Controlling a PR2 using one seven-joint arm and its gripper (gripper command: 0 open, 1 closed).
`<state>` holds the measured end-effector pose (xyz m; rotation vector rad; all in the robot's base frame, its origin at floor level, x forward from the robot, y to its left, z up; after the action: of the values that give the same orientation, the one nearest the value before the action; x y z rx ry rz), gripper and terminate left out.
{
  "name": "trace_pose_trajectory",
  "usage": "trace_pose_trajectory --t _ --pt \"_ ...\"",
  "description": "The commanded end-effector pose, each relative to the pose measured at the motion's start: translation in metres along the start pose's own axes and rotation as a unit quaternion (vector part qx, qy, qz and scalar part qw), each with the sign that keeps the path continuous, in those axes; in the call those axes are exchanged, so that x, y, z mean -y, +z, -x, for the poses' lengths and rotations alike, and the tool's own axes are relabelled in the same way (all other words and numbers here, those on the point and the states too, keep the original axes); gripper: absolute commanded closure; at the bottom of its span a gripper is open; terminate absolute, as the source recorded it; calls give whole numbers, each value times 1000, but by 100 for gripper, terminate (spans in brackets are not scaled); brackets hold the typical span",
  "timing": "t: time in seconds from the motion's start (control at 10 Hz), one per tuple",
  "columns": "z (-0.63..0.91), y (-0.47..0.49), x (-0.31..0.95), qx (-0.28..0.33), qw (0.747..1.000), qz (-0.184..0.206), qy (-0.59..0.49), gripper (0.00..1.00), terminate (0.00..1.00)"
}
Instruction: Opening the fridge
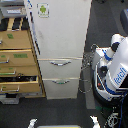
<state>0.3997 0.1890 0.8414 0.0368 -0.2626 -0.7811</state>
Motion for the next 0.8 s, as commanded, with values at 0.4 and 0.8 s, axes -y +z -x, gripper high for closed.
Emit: trace_pose_trajectory --t 0.4,0.8 --pt "-44 6 -25 15 998 59 22 0 0" --pt "-109 17 -87 48 992 84 85 0 0"
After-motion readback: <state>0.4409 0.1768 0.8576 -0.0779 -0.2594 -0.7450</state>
